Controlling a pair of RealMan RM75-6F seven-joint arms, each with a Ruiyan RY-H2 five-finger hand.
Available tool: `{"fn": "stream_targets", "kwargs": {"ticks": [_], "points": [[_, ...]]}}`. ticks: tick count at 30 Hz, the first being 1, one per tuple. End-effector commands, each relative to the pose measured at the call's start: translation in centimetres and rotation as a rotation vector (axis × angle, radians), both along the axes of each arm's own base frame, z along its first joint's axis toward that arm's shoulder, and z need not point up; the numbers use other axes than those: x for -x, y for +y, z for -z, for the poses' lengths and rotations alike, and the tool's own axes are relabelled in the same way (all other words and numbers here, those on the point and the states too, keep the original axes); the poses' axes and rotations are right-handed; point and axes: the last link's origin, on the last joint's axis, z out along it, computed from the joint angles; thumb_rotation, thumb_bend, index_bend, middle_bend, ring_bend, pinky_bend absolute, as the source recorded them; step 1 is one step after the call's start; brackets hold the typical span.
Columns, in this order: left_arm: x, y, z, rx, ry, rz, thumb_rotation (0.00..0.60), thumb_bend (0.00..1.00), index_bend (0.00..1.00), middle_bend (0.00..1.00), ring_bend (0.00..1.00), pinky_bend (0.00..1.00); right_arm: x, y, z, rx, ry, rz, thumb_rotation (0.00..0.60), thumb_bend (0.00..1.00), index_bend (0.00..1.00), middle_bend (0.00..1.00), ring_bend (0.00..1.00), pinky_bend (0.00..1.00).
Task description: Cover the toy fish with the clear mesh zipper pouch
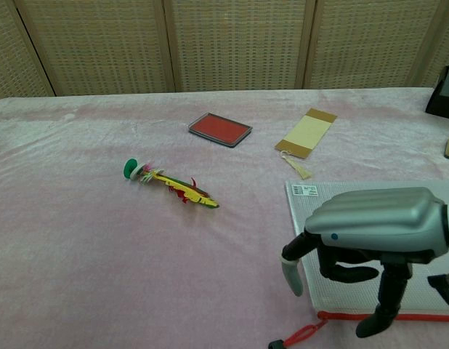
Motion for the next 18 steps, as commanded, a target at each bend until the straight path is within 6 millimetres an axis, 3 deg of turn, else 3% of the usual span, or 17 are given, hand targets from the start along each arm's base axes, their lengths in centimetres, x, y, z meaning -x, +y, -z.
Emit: {"fn": "stream_targets", "kwargs": {"ticks": [1, 18], "points": [[0.0, 0.0, -0.1, -0.002, -0.002, -0.002, 0.600, 0.00, 0.00, 0.00, 0.00, 0.00, 0.1, 0.2, 1.6, -0.014, 0.022, 0.005, 0.600, 0.33, 0.47, 0.97, 0.94, 1.00], [0.1, 0.2, 0.1, 0.000, 0.004, -0.010, 0.600, 0.00, 0.00, 0.00, 0.00, 0.00, -1.2, 0.2, 4.9, -0.040, 0.046, 0.029, 0.600, 0.40, 0.49, 0.97, 0.94, 1.00]]}}
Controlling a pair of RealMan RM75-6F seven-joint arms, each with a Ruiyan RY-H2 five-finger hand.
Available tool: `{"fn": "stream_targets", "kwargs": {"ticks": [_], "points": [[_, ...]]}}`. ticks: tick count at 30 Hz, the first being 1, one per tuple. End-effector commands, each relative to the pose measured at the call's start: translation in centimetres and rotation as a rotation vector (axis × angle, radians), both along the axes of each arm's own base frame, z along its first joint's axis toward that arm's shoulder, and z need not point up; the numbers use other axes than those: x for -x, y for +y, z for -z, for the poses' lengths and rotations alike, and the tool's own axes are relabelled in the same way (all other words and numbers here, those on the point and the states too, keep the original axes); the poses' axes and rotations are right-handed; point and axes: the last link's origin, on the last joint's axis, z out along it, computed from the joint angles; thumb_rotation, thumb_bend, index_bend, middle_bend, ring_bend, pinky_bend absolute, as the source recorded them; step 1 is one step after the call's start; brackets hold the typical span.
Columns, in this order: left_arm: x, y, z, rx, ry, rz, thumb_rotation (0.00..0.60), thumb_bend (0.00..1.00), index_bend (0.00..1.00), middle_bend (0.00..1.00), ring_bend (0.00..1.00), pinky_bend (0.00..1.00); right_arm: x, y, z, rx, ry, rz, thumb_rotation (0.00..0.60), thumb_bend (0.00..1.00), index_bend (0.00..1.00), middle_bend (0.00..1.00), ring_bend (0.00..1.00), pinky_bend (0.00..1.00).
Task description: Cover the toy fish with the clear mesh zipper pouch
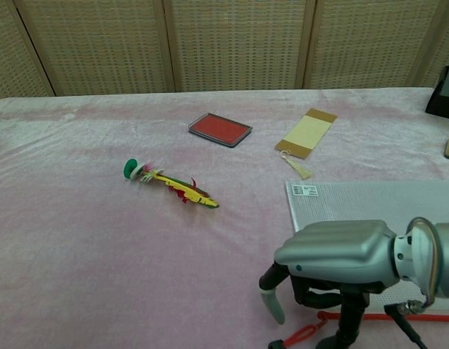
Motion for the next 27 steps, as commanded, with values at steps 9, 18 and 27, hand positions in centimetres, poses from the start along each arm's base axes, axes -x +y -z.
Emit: {"fn": "stream_targets", "kwargs": {"ticks": [9, 18, 27], "points": [[0.1, 0.1, -0.1, -0.002, -0.003, -0.005, 0.600, 0.00, 0.00, 0.00, 0.00, 0.00, -1.2, 0.0, 1.8, -0.010, 0.011, 0.011, 0.600, 0.42, 0.51, 0.97, 0.94, 1.00], [0.2, 0.1, -0.2, -0.002, -0.006, -0.005, 0.600, 0.00, 0.00, 0.00, 0.00, 0.00, -0.9, -0.1, 2.2, 0.005, 0.035, 0.011, 0.600, 0.44, 0.53, 0.97, 0.94, 1.00], [0.1, 0.1, -0.2, -0.001, -0.007, -0.005, 0.600, 0.00, 0.00, 0.00, 0.00, 0.00, -0.5, -0.2, 2.5, 0.023, 0.046, 0.012, 0.600, 0.49, 0.54, 0.97, 0.94, 1.00]]}}
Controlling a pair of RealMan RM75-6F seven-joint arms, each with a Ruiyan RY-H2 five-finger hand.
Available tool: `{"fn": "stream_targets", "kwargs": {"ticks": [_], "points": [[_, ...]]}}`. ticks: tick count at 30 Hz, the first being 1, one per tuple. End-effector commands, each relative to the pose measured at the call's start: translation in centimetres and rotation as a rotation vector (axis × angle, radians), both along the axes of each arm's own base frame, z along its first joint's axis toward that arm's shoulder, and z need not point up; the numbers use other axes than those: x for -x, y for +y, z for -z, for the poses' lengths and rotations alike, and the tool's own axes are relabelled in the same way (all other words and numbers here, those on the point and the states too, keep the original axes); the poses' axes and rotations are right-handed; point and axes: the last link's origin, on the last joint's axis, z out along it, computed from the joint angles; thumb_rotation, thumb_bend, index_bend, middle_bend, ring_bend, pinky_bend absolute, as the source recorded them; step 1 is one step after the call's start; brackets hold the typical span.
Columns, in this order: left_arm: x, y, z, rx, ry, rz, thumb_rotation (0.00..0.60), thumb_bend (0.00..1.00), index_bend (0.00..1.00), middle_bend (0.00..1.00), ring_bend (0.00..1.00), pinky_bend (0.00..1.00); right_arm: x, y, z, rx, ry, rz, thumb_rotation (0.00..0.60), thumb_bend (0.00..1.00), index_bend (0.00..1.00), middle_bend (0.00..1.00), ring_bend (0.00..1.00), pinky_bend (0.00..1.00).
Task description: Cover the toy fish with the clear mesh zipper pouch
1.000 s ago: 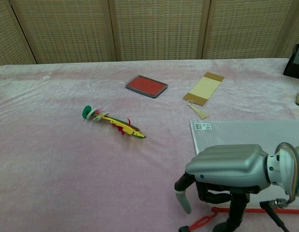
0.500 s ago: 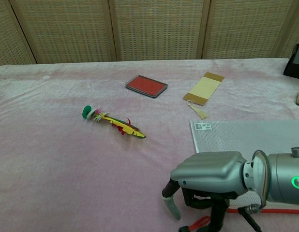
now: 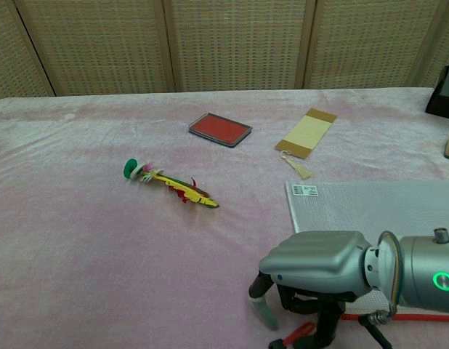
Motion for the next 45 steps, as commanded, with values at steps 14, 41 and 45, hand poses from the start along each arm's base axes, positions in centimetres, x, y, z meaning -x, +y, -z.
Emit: {"fn": "stream_targets", "kwargs": {"ticks": [14, 41, 45], "points": [[0.0, 0.0, 0.0, 0.004, 0.000, 0.000, 0.600, 0.00, 0.00, 0.00, 0.00, 0.00, 0.5, -0.1, -0.1, 0.000, 0.018, 0.010, 0.600, 0.59, 0.59, 0.97, 0.94, 1.00], [-0.1, 0.0, 0.0, 0.006, -0.006, 0.002, 0.600, 0.00, 0.00, 0.00, 0.00, 0.00, -0.6, -0.3, -1.9, 0.021, -0.087, 0.037, 0.600, 0.80, 0.67, 0.98, 0.95, 1.00], [0.0, 0.0, 0.0, 0.008, -0.007, 0.002, 0.600, 0.00, 0.00, 0.00, 0.00, 0.00, -1.3, -0.7, -2.9, 0.036, -0.130, 0.051, 0.600, 0.81, 0.71, 0.98, 0.95, 1.00]]}}
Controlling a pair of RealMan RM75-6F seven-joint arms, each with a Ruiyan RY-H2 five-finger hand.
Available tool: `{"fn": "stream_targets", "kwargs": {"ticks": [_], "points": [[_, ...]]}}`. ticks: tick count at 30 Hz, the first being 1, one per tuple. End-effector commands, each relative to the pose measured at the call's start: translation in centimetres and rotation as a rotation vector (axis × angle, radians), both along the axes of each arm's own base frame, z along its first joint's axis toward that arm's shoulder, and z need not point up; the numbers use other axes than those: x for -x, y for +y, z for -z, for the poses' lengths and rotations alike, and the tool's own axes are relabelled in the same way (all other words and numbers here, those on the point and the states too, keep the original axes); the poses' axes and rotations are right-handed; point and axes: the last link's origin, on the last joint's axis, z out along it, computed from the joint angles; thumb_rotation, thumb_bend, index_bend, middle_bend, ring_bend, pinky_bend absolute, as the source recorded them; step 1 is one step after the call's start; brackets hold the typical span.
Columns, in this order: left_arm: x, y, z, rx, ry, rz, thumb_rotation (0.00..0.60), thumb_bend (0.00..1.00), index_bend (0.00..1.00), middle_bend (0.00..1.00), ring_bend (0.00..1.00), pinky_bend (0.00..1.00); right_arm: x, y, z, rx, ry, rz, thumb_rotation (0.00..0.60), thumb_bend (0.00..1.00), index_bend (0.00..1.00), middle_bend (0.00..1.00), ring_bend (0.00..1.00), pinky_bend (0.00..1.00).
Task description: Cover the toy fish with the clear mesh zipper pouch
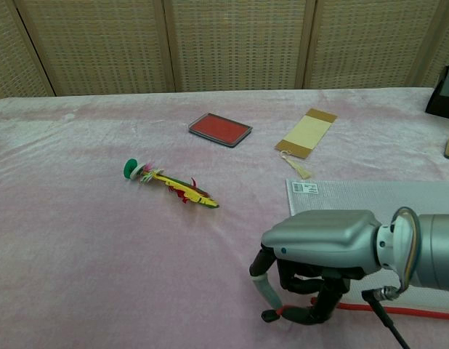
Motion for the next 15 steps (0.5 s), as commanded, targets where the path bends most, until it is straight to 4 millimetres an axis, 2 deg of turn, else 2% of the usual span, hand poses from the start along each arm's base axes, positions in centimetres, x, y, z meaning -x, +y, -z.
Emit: {"fn": "stream_targets", "kwargs": {"ticks": [1, 10, 15], "points": [[0.0, 0.0, 0.0, 0.001, -0.001, 0.000, 0.600, 0.00, 0.00, 0.00, 0.00, 0.00, -0.9, -0.5, -1.0, 0.016, -0.048, 0.015, 0.600, 0.82, 0.72, 0.98, 0.95, 1.00], [0.2, 0.2, -0.3, 0.001, -0.014, -0.010, 0.600, 0.00, 0.00, 0.00, 0.00, 0.00, -3.6, -3.2, -4.7, 0.043, -0.186, 0.090, 0.600, 0.82, 0.77, 0.98, 0.95, 1.00], [0.2, 0.2, -0.5, -0.003, -0.020, -0.012, 0.600, 0.00, 0.00, 0.00, 0.00, 0.00, -5.6, -5.1, -7.6, 0.023, -0.287, 0.184, 0.600, 0.82, 0.77, 0.98, 0.95, 1.00]]}}
